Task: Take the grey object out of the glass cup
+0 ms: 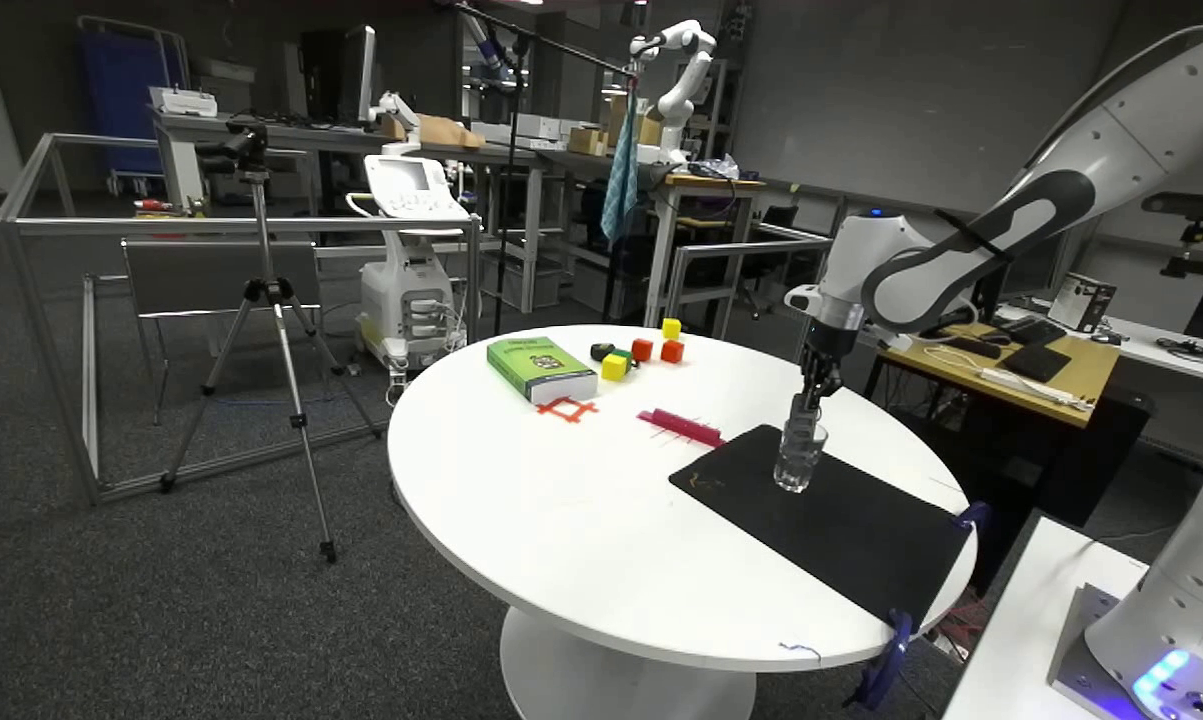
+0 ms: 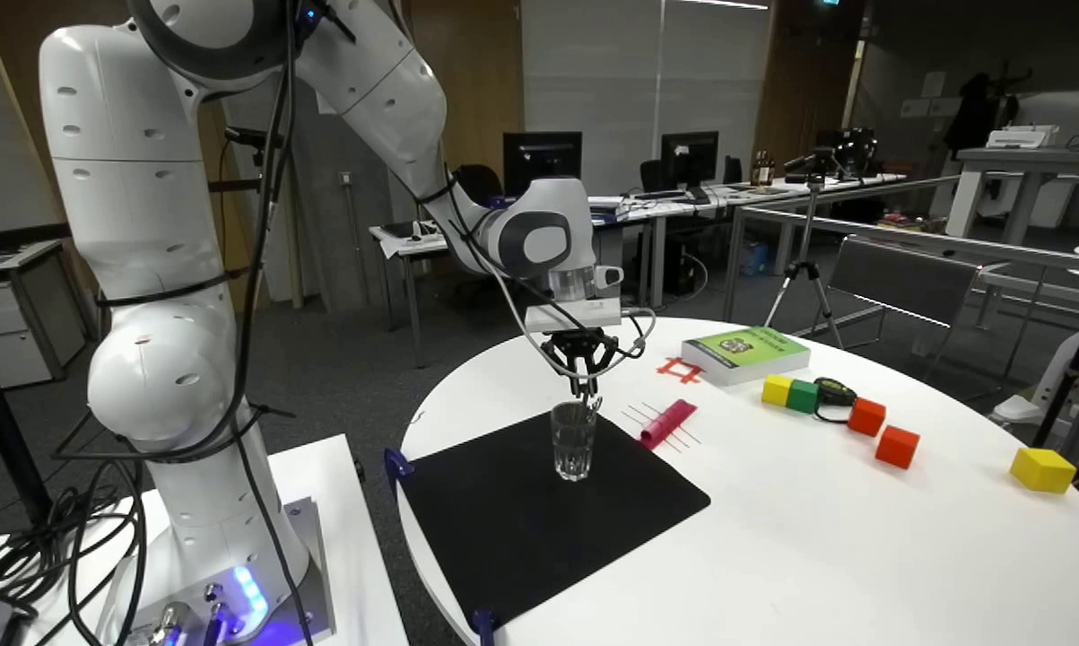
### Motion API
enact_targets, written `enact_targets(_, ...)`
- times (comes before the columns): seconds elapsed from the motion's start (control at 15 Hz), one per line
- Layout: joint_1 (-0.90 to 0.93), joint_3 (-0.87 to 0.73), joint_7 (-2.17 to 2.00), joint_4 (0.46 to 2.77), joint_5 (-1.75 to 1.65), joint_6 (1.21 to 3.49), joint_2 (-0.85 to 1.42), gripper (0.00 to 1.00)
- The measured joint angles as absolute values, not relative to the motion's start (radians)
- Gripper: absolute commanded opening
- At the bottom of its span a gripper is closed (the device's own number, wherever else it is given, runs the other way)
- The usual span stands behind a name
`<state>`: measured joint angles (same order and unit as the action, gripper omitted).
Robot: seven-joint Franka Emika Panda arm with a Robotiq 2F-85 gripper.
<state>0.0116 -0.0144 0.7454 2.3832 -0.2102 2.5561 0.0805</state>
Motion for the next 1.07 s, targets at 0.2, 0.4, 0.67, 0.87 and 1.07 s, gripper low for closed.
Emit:
enact_targets(0.2,0.012,-0.010,0.742,2.398,-0.210,2.556,0.040,0.05)
enact_targets(0.4,0.012,-0.008,0.730,2.422,-0.210,2.556,-0.015,0.05)
enact_targets(0.67,0.015,-0.006,0.684,2.459,-0.210,2.555,-0.094,0.05)
enact_targets(0.87,0.017,-0.004,0.661,2.485,-0.210,2.554,-0.151,0.05)
enact_targets(1.07,0.028,-0.004,0.637,2.505,-0.210,2.554,-0.205,0.05)
